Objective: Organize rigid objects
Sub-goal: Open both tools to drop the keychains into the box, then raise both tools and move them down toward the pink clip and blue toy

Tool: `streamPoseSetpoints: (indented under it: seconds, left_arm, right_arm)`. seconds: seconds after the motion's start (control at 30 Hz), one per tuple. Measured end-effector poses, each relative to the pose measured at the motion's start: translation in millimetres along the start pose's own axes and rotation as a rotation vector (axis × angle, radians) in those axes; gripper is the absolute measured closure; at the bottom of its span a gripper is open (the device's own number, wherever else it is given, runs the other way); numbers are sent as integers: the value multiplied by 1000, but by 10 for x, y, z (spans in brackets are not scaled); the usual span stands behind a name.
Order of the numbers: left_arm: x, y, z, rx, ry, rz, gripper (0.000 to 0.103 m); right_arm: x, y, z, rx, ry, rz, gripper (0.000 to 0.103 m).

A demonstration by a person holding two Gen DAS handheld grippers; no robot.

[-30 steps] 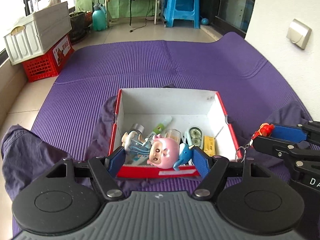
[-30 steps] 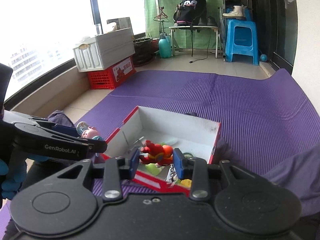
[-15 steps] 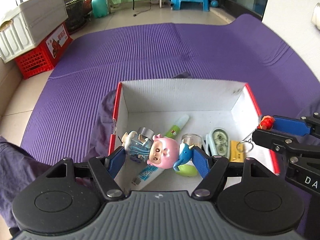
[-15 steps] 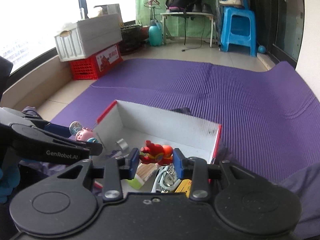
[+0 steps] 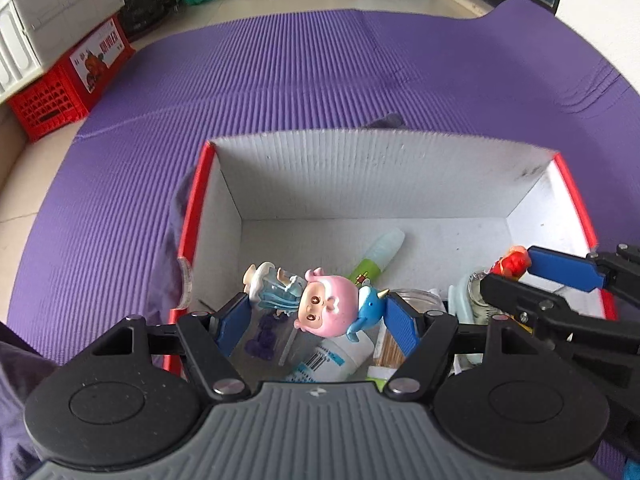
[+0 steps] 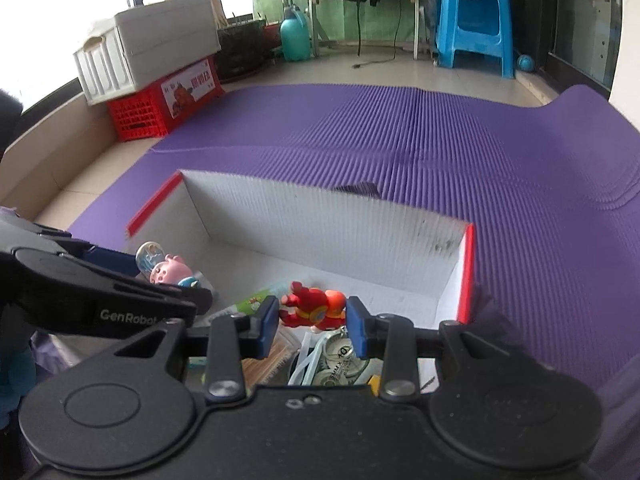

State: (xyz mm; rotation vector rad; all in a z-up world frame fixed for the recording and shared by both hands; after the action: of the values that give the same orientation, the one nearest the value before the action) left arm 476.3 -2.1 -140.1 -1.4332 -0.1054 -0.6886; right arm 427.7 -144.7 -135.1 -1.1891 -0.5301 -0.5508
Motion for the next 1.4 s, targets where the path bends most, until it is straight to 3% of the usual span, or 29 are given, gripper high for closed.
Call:
streamPoseSetpoints:
  seconds: [0.37, 0.5, 0.77, 0.83, 0.93, 1.4]
  left_arm:
    - [-43, 235, -161, 50, 79, 28, 30]
    - [-27, 262, -157, 29, 60, 32, 30]
    - [-70, 255, -99, -21, 4, 37, 30]
    - [-86, 229, -88, -20, -1, 37, 28]
    - [-117, 151, -84, -11, -2, 38, 27]
    - [-236, -699, -94, -13, -26, -63, 27]
  right_arm:
    - [-165, 262, -34, -24, -26, 79, 68]
    - [-209, 266, -32, -35, -31, 94, 67]
    - [-222, 155, 16, -32, -63, 86, 52]
    - [-242, 120, 43, -32, -77, 84, 45]
    - [-248, 34, 46, -36, -73, 71, 36]
    - [-209, -661, 140, -4, -74, 11, 31]
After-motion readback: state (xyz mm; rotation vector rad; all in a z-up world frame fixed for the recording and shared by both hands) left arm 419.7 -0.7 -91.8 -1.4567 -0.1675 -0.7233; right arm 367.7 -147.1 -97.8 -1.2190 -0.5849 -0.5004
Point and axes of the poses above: each gripper's, at about its wrist camera, not at the fingertips, and y roughly the way its jaws point, z to its left, x to its top, the point moved 3 cm from there along y, roughly the way its jaws point, and after that the axes turned 14 degrees about y, right-handed, at the moved point
